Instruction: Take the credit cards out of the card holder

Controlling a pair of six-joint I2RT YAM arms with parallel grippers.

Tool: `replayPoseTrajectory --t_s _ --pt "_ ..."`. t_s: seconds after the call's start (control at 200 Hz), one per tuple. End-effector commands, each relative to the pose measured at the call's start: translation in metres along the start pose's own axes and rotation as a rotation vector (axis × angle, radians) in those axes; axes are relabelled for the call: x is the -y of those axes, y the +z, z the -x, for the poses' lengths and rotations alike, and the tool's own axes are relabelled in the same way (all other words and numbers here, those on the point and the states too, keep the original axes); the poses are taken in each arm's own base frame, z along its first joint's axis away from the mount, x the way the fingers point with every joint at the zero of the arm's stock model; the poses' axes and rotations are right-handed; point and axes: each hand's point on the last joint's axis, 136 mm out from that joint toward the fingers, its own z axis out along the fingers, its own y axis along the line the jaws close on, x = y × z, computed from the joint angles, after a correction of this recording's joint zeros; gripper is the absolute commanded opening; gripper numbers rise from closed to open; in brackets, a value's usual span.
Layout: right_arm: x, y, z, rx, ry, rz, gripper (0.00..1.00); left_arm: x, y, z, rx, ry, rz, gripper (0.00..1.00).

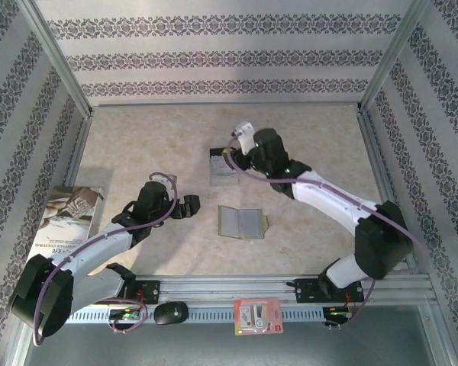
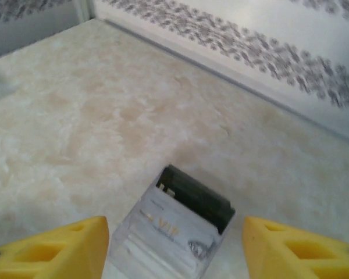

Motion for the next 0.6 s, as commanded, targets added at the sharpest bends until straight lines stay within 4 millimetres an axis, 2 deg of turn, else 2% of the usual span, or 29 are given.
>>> replayPoseTrajectory --t_s 0.0,0.07,0.1,0.115,0.13,0.28,0.37,0.49,0.595 --pt "0.032 -0.025 -0.008 0.104 0.306 -0.152 0.71 -0.017 -0.008 0.045 0.190 0.001 0.119 0.99" --pt "0.049 -0.040 -0.031 0.081 0.343 -0.244 0.77 -0.030 -0.012 0.063 0.261 0.010 0.221 0.99" --pt "0.055 -0.048 -0.040 0.070 0.358 -0.277 0.85 -0.037 -0.014 0.071 0.287 0.005 0.269 0.99" --pt "0.060 -0.053 -0.046 0.068 0.368 -0.309 0.95 -0.040 -0.014 0.074 0.294 0.002 0.288 0.99" --pt "0.065 -0.058 -0.051 0.068 0.374 -0.334 0.98 -0.042 -0.014 0.077 0.301 0.005 0.302 0.99" --pt "0.100 -0.096 -0.071 0.144 0.423 -0.507 0.98 -0.065 -0.013 0.116 0.358 0.147 0.489 0.99" --pt "0.121 -0.112 -0.079 0.131 0.429 -0.603 0.98 -0.101 -0.016 0.132 0.350 0.216 0.639 0.99" --pt "0.143 -0.128 -0.088 0.116 0.442 -0.706 0.98 -0.155 -0.011 0.129 0.274 0.211 0.732 0.99" --pt "0.155 -0.136 -0.090 0.135 0.463 -0.741 0.98 -0.171 0.005 0.120 0.278 0.251 0.683 0.99"
